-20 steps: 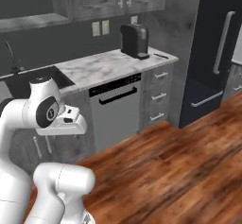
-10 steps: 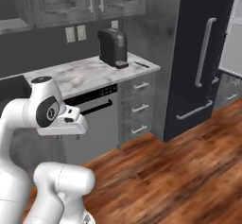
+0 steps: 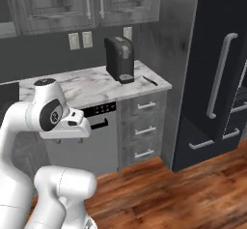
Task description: Retrieve the butter from the fridge and place it on a plate on the dining table. Then retrieve the butter knife by the fridge and place it near the plate.
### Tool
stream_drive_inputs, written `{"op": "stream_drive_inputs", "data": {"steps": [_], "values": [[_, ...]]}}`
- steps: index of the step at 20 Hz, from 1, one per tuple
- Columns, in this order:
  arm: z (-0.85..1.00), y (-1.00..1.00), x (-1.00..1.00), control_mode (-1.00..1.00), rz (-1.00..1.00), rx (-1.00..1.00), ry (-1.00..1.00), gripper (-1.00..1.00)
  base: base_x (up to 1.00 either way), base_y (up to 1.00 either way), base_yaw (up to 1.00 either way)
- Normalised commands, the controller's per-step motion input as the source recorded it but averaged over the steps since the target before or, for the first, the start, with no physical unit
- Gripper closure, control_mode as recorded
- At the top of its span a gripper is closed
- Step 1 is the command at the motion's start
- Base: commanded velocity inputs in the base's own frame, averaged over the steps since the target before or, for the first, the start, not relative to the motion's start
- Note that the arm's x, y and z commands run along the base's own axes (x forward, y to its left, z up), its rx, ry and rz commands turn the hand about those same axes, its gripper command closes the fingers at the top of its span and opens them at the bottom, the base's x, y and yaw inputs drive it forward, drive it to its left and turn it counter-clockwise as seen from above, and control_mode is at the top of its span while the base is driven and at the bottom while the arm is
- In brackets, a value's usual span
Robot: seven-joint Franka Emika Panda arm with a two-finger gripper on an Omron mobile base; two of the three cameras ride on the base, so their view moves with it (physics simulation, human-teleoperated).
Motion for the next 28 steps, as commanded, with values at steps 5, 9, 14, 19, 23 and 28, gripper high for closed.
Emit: {"op": "stream_drive_inputs", "data": {"steps": [5,9,14,19,23,28], "values": [[0.0,0.0,0.0,1.0,0.0,0.0,0.0,-1.0,0.86,-0.28,0.1],[0.0,0.0,0.0,1.0,0.0,0.0,0.0,-1.0,0.35,-0.24,0.1],[0.0,0.0,0.0,1.0,0.0,0.0,0.0,-1.0,0.45,-0.16,0.36],[0.0,0.0,0.0,1.0,0.0,0.0,0.0,-1.0,0.97,-0.25,0.55],[0.0,0.0,0.0,1.0,0.0,0.0,0.0,-1.0,0.3,-0.69,0.19],[0.0,0.0,0.0,1.0,0.0,0.0,0.0,-1.0,0.1,-0.32,0.0]]}}
